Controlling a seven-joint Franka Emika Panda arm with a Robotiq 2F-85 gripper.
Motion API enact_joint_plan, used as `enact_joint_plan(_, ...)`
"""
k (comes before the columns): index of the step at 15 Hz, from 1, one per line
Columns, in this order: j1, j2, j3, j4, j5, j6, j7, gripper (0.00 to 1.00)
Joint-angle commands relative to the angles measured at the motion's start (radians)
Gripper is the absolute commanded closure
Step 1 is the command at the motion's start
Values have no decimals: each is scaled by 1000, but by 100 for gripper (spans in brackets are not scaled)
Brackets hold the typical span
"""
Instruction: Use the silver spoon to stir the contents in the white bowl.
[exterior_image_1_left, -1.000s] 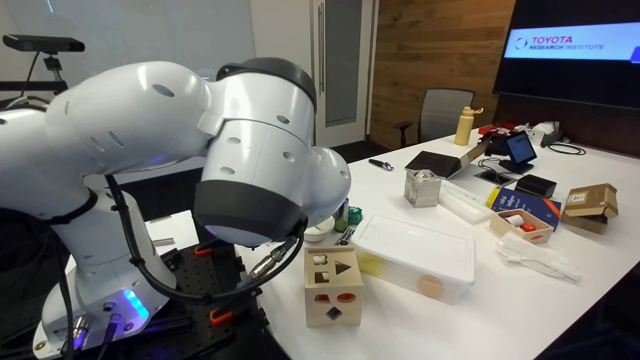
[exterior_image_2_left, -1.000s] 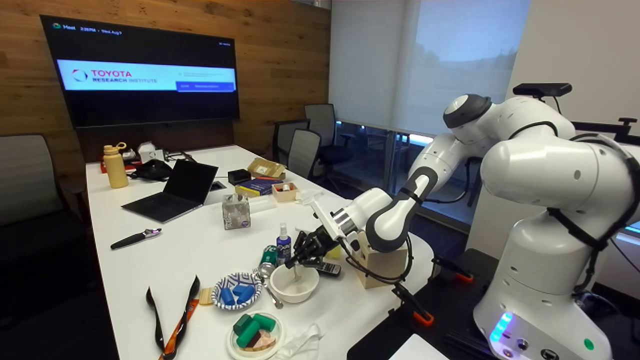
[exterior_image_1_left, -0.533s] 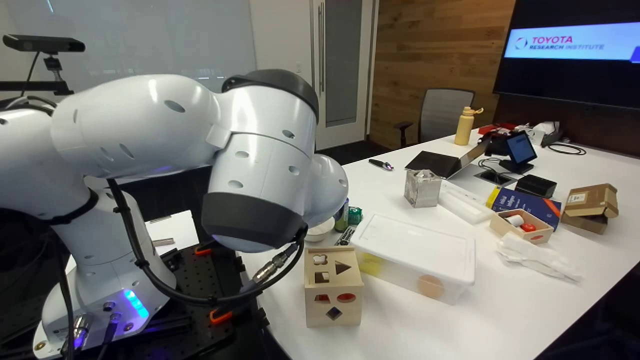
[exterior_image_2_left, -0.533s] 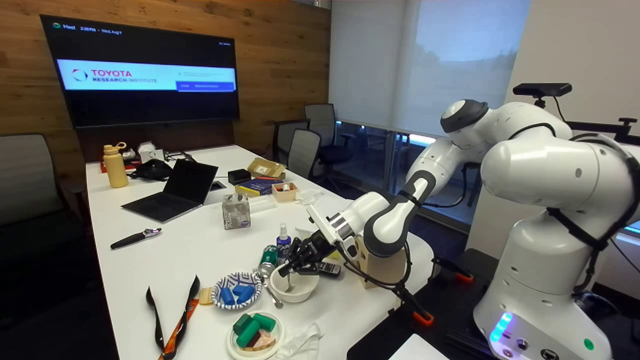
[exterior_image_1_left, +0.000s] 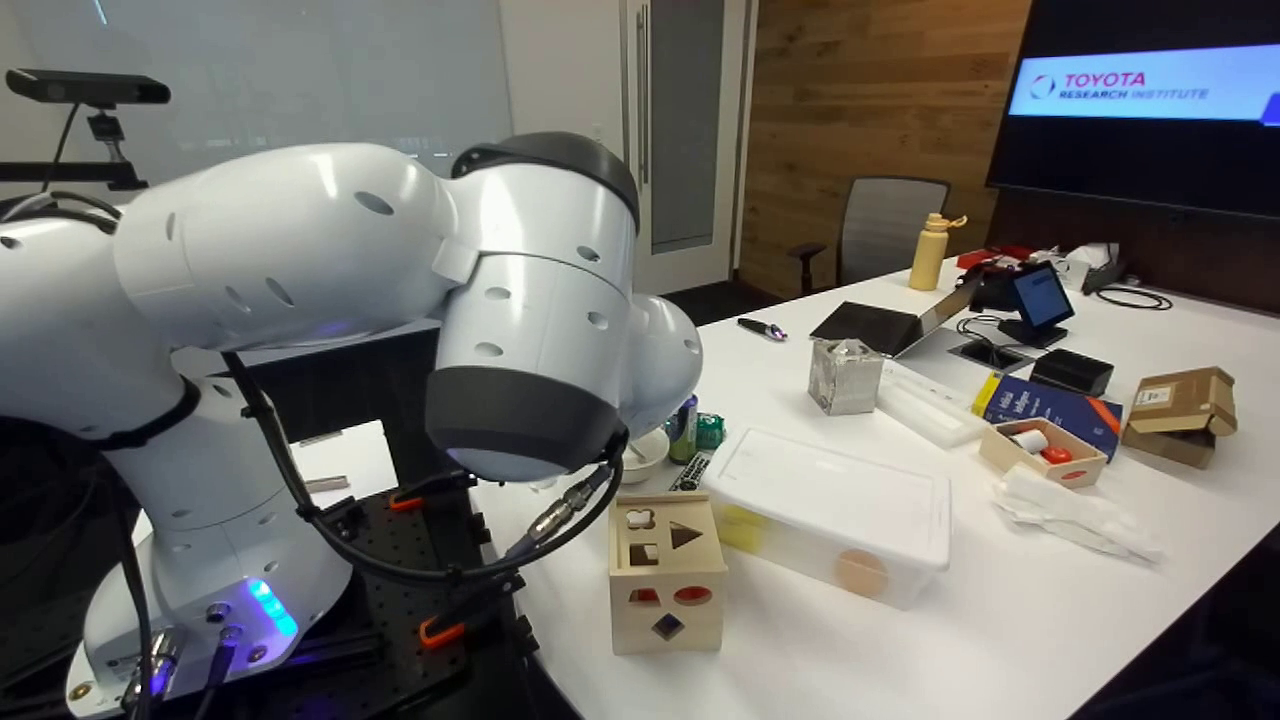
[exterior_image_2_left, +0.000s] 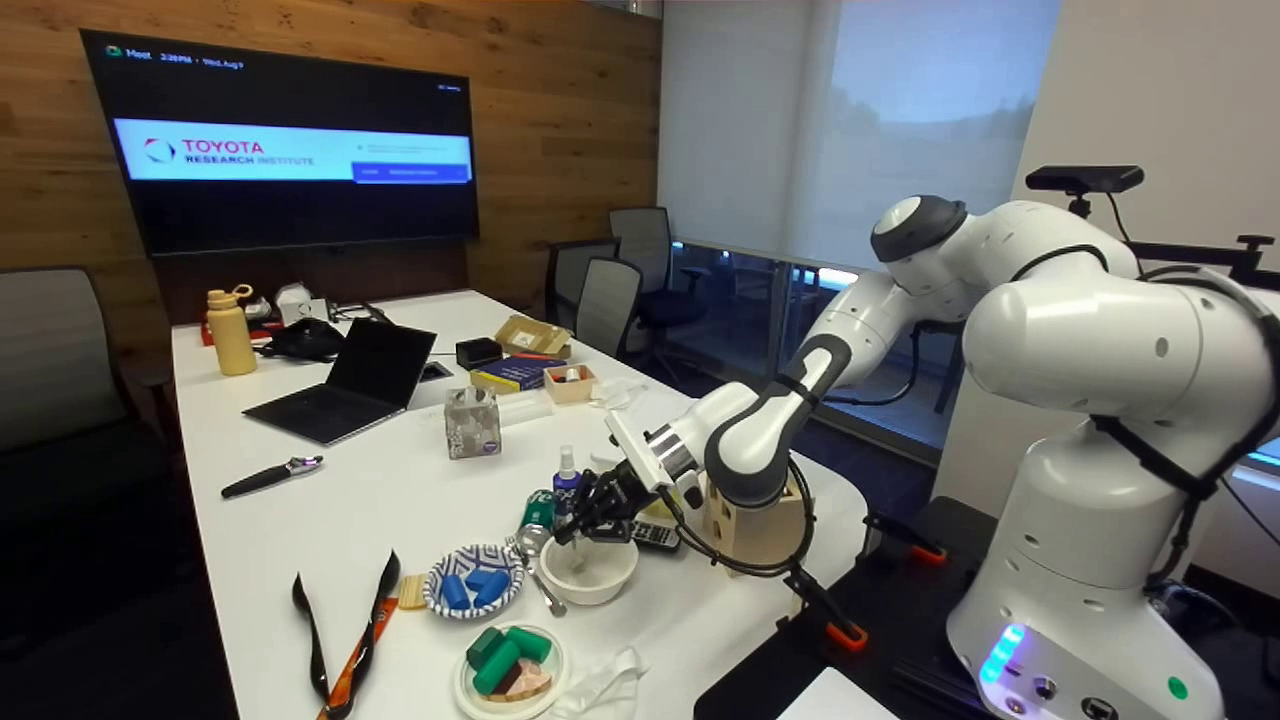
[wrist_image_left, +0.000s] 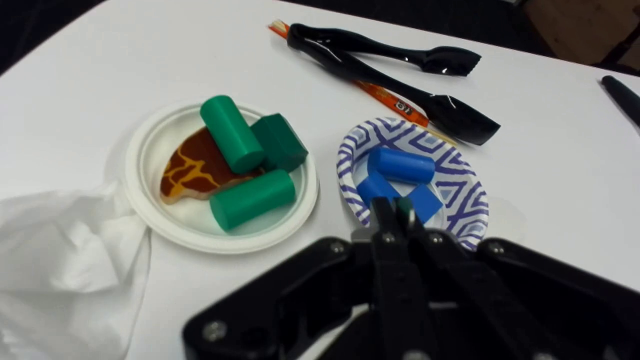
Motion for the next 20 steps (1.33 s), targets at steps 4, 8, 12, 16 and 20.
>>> enact_joint_plan(4,79,-189,48,-54,479,8,-305,99)
enact_joint_plan(8,96,-232,114,-118,719,-11,-400,99)
enact_joint_plan(12,68,-195,185,-146,818,-63,-448,99)
enact_joint_plan(16,97,-197,179,-145,842,-6,-518,99)
enact_joint_plan(20,82,-217,181,-127,847,5,-602,99)
